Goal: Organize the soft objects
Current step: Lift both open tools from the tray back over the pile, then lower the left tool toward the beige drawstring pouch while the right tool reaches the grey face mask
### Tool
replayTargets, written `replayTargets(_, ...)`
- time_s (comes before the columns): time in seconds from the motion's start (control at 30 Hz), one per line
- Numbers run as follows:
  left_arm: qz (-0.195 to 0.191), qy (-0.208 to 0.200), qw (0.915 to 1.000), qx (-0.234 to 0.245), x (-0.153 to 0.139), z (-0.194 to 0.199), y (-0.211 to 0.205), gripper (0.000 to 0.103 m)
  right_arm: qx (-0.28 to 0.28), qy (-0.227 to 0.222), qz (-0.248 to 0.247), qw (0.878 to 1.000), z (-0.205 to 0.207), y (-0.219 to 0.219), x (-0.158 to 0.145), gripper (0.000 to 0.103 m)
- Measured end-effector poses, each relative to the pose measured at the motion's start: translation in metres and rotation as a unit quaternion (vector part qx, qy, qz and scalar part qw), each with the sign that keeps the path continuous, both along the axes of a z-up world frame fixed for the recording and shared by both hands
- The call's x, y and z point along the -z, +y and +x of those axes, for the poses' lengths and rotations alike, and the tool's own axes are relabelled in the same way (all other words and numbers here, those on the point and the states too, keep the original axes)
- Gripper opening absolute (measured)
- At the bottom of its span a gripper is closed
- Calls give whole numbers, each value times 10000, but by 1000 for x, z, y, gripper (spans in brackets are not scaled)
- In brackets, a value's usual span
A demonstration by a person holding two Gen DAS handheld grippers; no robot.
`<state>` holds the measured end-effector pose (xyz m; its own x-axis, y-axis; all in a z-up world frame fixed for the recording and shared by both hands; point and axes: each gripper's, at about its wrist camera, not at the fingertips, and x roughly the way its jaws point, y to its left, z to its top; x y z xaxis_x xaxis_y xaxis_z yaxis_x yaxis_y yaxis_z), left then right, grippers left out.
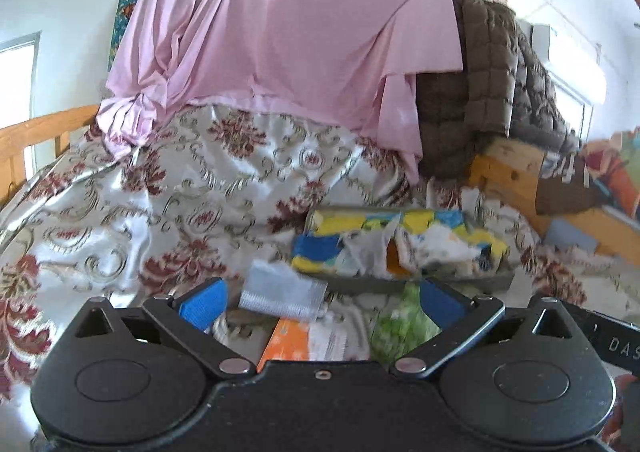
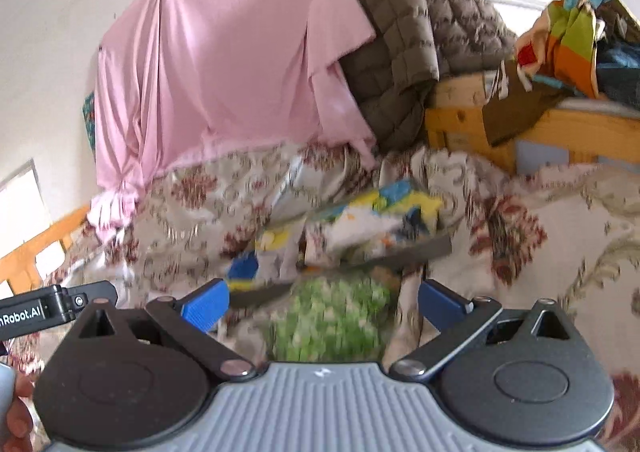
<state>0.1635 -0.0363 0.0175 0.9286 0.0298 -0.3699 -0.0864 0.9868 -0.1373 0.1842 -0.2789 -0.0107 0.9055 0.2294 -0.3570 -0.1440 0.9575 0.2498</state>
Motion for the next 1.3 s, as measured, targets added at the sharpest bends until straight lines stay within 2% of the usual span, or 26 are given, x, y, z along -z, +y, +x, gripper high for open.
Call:
replayTargets(0.43,-120,678,9976,-52,46,-42,19,102,319,1050,-283,9936,-27,9,26,103)
replayTargets(0.57,-76,830,9965,-32,53,-44,22,102,418,1166,-215,9921,-35,9,29,103)
replayTargets(0.67,152,992,9949,-117,54,-40,25,102,401,1279,-222,9907,-39,13,32,103)
replayTargets(0.97,603,1014,9928,-207,53,-34,31,102,135,1402,-675,9877,-35,31,38,103)
replayTargets(1.3,777,1074,9909,-247,59,-26,29,102,-265,1529,-621,9859,-25,37,45,103)
